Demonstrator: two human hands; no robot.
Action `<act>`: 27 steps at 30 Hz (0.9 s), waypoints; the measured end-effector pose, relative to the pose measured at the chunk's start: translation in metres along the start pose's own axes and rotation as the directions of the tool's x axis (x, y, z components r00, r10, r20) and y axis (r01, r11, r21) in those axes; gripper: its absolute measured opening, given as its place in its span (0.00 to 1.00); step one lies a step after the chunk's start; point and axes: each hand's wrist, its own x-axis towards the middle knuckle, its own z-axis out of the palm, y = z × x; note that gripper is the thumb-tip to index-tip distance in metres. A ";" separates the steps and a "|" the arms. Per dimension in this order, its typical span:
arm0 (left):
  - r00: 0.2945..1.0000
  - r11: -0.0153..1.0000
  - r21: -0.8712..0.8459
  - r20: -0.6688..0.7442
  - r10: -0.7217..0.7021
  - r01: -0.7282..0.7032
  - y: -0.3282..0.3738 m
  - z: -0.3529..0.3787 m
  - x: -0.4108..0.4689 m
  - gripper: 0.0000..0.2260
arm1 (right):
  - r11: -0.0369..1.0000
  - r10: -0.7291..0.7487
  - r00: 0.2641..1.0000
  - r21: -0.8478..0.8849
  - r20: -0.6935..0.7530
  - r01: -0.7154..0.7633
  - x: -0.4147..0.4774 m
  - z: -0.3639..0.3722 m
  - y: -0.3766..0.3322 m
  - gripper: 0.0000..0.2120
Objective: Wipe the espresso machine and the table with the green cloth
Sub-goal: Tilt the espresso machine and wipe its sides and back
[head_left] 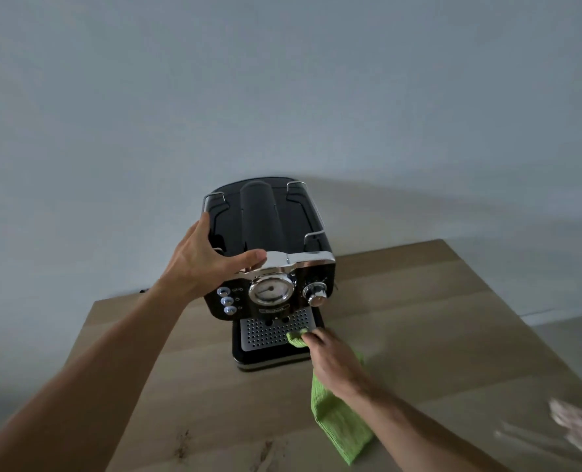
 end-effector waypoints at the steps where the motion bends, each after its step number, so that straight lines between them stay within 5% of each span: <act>1: 1.000 1.000 0.003 -0.005 0.004 -0.004 0.000 0.000 0.000 0.55 | 1.000 -0.013 0.998 -0.016 -0.055 0.013 -0.009 -0.002 -0.001 0.18; 5: 0.999 1.000 -0.021 -0.040 0.019 -0.020 0.003 0.004 -0.003 0.46 | 0.997 -0.020 0.987 -0.079 -0.160 0.007 -0.057 0.002 -0.006 0.16; 9: 0.996 0.998 -0.046 -0.075 0.039 -0.042 0.002 0.005 -0.005 0.40 | 0.987 0.059 0.995 -0.147 -0.084 -0.071 -0.100 0.024 0.002 0.17; 21: 0.990 0.997 -0.062 -0.134 -0.049 0.041 0.003 0.018 -0.027 0.45 | 0.986 0.106 0.988 -0.116 -0.109 -0.118 -0.133 0.023 0.002 0.18; 27: 0.928 0.971 0.152 -0.298 0.224 -0.186 0.018 0.043 -0.064 0.38 | 0.983 0.174 0.970 -0.027 -0.167 -0.181 -0.144 0.011 0.004 0.18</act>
